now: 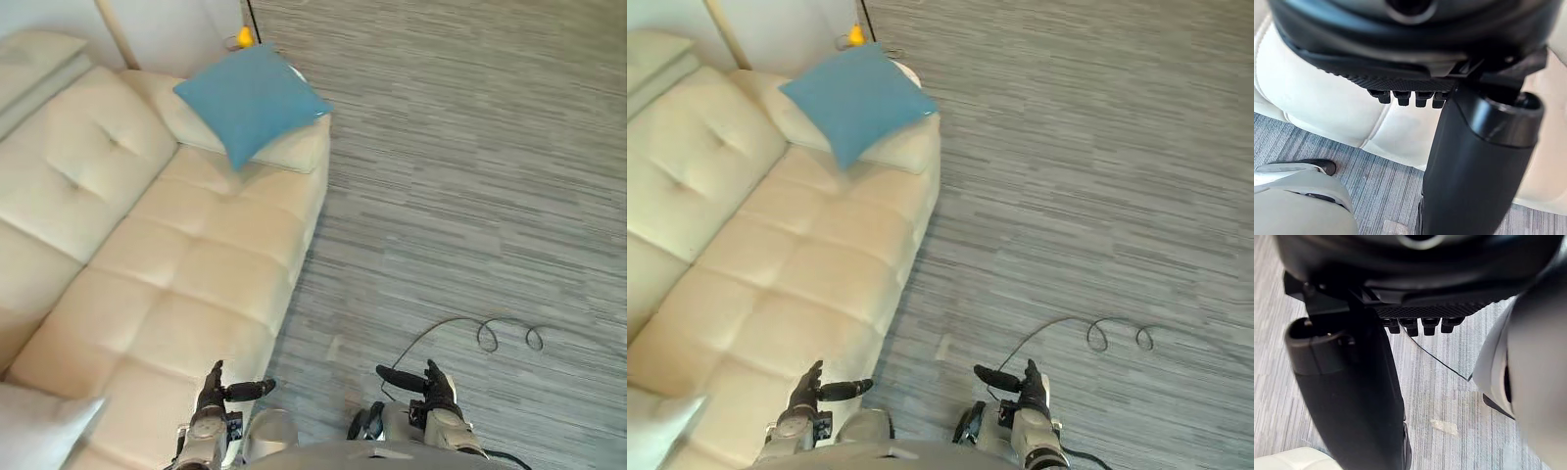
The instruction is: Pick up cushions and gather them together orderly.
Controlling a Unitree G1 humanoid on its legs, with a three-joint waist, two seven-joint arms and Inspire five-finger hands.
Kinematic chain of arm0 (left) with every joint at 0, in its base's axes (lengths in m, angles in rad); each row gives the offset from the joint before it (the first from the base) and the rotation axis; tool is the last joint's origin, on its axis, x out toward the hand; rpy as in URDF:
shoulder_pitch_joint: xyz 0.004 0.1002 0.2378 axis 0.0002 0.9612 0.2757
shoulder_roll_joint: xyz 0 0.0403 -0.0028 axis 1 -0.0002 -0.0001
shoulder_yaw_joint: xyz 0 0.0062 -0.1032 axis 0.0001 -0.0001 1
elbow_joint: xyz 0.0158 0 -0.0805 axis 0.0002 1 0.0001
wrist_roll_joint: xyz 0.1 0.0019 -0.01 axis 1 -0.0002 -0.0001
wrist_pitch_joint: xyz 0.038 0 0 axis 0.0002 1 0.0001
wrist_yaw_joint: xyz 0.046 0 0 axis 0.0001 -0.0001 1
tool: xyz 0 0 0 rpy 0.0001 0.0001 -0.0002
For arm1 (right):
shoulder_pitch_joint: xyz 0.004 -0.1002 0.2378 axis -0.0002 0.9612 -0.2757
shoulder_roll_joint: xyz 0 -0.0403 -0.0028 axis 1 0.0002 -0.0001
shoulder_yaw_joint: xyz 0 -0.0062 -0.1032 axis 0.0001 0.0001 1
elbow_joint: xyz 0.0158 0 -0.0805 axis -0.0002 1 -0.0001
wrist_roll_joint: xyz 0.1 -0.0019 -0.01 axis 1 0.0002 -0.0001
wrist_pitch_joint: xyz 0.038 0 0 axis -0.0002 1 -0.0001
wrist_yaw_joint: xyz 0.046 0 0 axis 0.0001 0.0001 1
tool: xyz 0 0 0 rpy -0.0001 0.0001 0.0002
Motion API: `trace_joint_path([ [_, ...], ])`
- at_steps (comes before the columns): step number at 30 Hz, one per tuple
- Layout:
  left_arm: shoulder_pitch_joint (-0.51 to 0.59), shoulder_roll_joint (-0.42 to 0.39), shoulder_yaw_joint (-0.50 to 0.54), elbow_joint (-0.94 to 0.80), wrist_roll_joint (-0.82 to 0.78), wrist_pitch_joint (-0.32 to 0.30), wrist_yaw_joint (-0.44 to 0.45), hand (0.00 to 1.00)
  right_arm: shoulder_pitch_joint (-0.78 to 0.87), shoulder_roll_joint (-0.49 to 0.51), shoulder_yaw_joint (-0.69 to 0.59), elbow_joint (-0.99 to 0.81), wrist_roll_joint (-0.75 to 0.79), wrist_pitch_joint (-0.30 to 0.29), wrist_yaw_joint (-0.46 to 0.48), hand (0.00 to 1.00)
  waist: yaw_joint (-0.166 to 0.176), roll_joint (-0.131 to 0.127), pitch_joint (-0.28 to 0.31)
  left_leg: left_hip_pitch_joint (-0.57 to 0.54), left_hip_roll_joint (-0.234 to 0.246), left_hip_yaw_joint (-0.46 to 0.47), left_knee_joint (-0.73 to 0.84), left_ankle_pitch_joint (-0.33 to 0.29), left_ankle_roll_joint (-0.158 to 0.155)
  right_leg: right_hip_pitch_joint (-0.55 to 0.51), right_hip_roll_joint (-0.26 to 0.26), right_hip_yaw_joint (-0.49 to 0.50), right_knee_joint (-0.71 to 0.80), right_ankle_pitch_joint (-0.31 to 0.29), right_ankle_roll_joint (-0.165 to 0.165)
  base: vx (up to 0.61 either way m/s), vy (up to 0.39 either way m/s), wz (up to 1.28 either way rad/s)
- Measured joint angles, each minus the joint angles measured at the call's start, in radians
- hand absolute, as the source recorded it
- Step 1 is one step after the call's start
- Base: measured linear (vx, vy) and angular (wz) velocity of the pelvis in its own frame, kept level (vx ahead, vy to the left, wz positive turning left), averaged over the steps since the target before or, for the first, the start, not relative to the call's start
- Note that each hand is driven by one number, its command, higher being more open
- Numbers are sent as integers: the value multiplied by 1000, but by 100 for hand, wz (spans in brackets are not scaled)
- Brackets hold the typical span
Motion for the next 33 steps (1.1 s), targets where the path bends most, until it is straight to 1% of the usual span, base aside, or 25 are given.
trace_joint_path([
  [2,7,9,1,1,0,0,6,100,-9,1,12,1,-17,0,3,100,-6,-10,3,29,20,2,-17,-4,-7,-12,-4,2,-112,12,14,345,-177,-15],
  [4,25,19,-1,0,0,0,7,100,-10,1,13,2,-18,-1,3,100,-10,-37,-1,58,26,8,-32,-21,-47,-20,-4,32,-309,117,19,280,-217,-7],
  [5,31,20,1,22,0,2,8,100,-13,-9,14,20,-18,-3,3,100,-12,-42,-6,78,41,6,-37,-38,-76,-21,20,45,-308,196,-44,425,-348,-29],
  [6,41,7,2,32,1,3,8,100,-18,-20,14,27,-18,-2,2,100,-8,-23,-13,78,67,-6,-29,-37,-75,-24,49,51,-309,172,-56,354,-298,-38],
  [8,36,-5,9,47,2,4,4,100,-28,-39,12,39,-19,-2,1,100,-15,8,-3,3,115,-49,118,-36,-73,-18,92,41,-320,146,-82,332,-333,-20],
  [9,27,-15,14,46,2,6,4,100,-28,-47,9,42,-19,-2,0,100,-19,33,13,-60,140,-85,249,-13,-46,16,114,24,-347,141,-91,353,-299,17],
  [10,24,-21,19,39,-1,0,3,100,-21,-64,11,69,-18,6,-2,100,-23,41,26,-133,153,-115,443,7,-19,89,131,12,-395,132,-106,319,-205,22],
  [11,24,-23,19,36,-2,-2,4,100,-18,-67,11,76,-18,7,-3,100,-22,41,29,-147,154,-114,487,2,-13,114,136,10,-413,132,-106,312,-184,21],
  [12,25,-23,19,24,-1,-4,1,100,-12,-69,11,82,-17,8,-7,100,-22,42,35,-169,150,-109,547,-10,-11,160,142,3,-449,132,-106,275,-181,19],
  [13,25,-20,19,0,2,-9,0,100,-3,-69,9,86,-16,8,-13,100,-22,29,41,-209,131,-79,579,-30,-13,233,151,-4,-511,134,-104,256,-168,21],
  [14,24,-17,18,-6,3,-10,-1,100,-5,-70,9,85,-16,7,-14,100,-21,27,41,-238,109,-67,551,-35,-19,264,156,-8,-546,137,-100,224,-109,17],
  [16,23,-16,18,-23,3,-11,-10,100,-20,-69,5,85,-15,7,-18,100,-18,17,47,-293,44,-54,397,-38,-15,308,157,-12,-608,144,-90,244,-41,8],
  [17,17,-16,18,-29,3,-11,-12,100,-27,-69,-5,84,-15,6,-21,100,-10,9,51,-310,-2,-54,253,-25,-20,324,152,-16,-636,147,-85,243,11,6],
  [18,15,-16,18,-33,3,-11,-12,100,-30,-67,-11,84,-15,5,-22,100,-3,7,51,-315,-21,-53,174,-4,-19,332,151,-18,-649,147,-84,286,62,4],
  [19,11,-16,18,-33,3,-11,-13,100,-32,-65,-12,83,-15,4,-25,100,2,5,54,-322,-43,-54,83,30,-18,346,150,-19,-666,146,-78,321,89,5],
  [20,9,-19,19,-32,3,-11,-13,100,-32,-64,-10,83,-15,4,-25,100,16,1,56,-326,-76,-58,-84,129,-13,380,150,-22,-697,139,-51,431,110,0],
  [22,13,-18,19,-30,2,-11,-13,100,-26,-53,-11,84,-15,6,-25,100,29,-6,49,-321,-86,-58,-84,241,11,420,147,-15,-714,115,-10,417,90,-2],
  [24,8,-5,21,-30,2,-13,-12,100,-29,-30,-10,81,-16,4,-22,100,30,-40,43,-338,-110,-36,41,180,45,438,98,-10,-668,77,44,467,112,-1],
  [25,7,-4,21,-29,2,-12,-13,100,-29,-29,-10,77,-16,4,-22,100,31,-41,42,-337,-112,-33,61,160,48,433,87,-4,-635,71,55,476,174,-11],
  [26,7,-3,20,-22,2,-11,-13,100,-29,-30,-11,73,-16,3,-20,100,31,-35,39,-329,-112,-28,96,117,57,405,61,17,-532,55,79,478,212,-8],
  [27,7,-2,15,-8,2,-9,-13,100,-26,-30,-11,73,-19,3,-14,100,25,-36,38,-277,-127,-24,116,59,72,327,-1,51,-255,48,95,469,211,-5],
  [29,6,7,8,3,2,-7,-13,100,-22,-30,-10,73,-19,5,-6,100,16,-44,43,-213,-147,-26,124,6,85,223,-83,74,75,84,79,476,135,9],
  [30,9,9,1,10,2,-1,-12,100,-21,-30,-10,74,-19,6,-4,100,13,-41,44,-169,-149,-31,125,-20,89,178,-110,72,192,71,63,412,71,15],
  [32,25,9,-4,9,2,1,-9,100,-18,-29,-8,74,-27,6,-1,100,2,-35,42,-75,-146,-53,85,-45,88,110,-128,17,235,43,17,344,15,27],
  [33,26,8,-5,9,2,2,-6,100,-22,-30,-8,74,-36,6,-1,100,-2,-34,42,-30,-140,-64,49,-46,86,79,-119,-9,161,35,4,432,-31,28],
])
